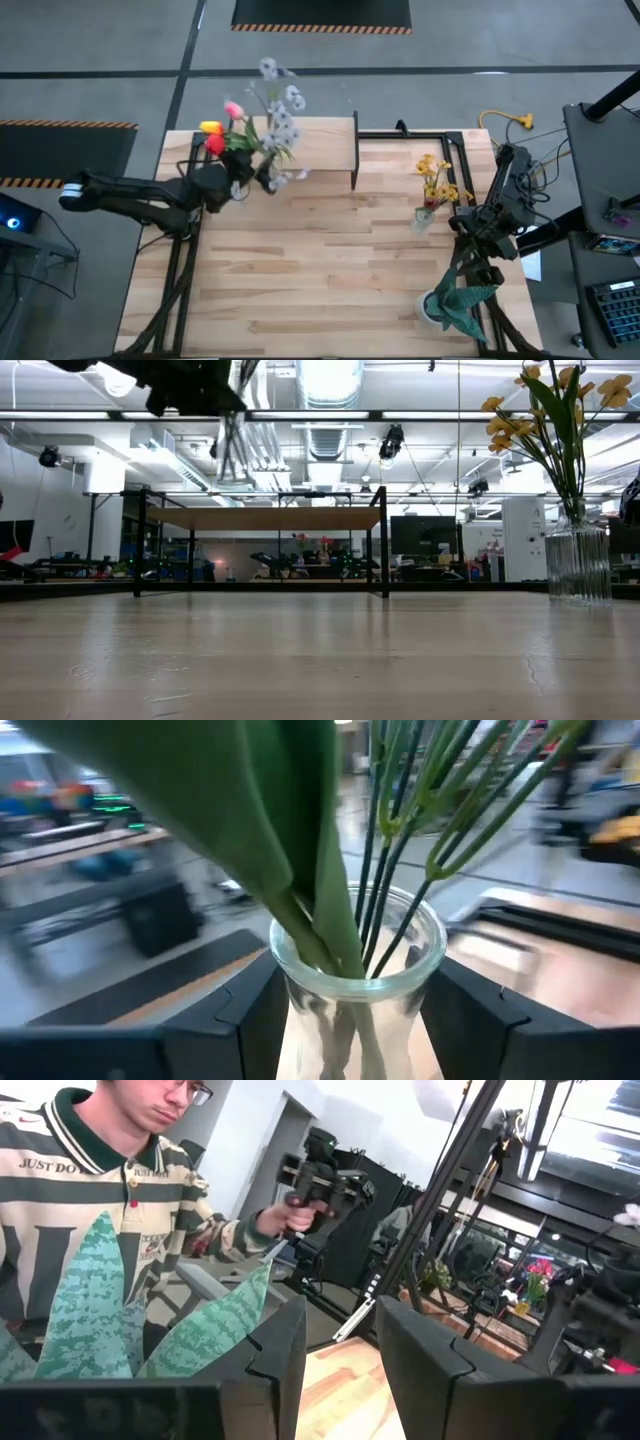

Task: Pick and place flowers into a vace then onto a shelf
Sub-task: Put the left transparent vase on the shelf

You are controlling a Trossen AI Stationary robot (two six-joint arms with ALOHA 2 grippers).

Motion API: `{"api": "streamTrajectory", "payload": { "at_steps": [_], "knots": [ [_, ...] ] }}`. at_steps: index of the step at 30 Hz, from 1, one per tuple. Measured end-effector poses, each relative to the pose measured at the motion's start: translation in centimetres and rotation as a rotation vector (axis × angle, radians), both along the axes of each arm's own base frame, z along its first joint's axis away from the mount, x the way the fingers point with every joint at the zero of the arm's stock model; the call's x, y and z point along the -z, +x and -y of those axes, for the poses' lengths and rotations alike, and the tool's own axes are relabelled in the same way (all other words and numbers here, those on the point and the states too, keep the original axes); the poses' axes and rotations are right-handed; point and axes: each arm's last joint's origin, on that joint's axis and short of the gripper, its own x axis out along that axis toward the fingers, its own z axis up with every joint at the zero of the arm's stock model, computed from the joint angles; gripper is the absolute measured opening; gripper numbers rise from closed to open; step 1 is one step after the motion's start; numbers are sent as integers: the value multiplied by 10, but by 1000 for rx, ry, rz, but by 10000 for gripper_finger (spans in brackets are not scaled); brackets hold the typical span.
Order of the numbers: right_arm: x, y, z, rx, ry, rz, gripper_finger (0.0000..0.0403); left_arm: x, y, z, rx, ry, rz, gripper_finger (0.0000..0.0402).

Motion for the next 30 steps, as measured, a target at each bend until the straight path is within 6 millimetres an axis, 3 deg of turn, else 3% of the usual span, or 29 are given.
{"api": "streamTrajectory", "payload": {
  "at_steps": [6,16,30],
  "knots": [
    [0,0,0,-1,1,0,114,5,-12,-23,-208,3,-7,182],
    [0,0,0,-1,0,0,114,15,-16,-61,-393,-41,-10,182],
    [0,0,0,0,1,0,114,23,-13,-73,-434,-62,-34,182]
  ]
}}
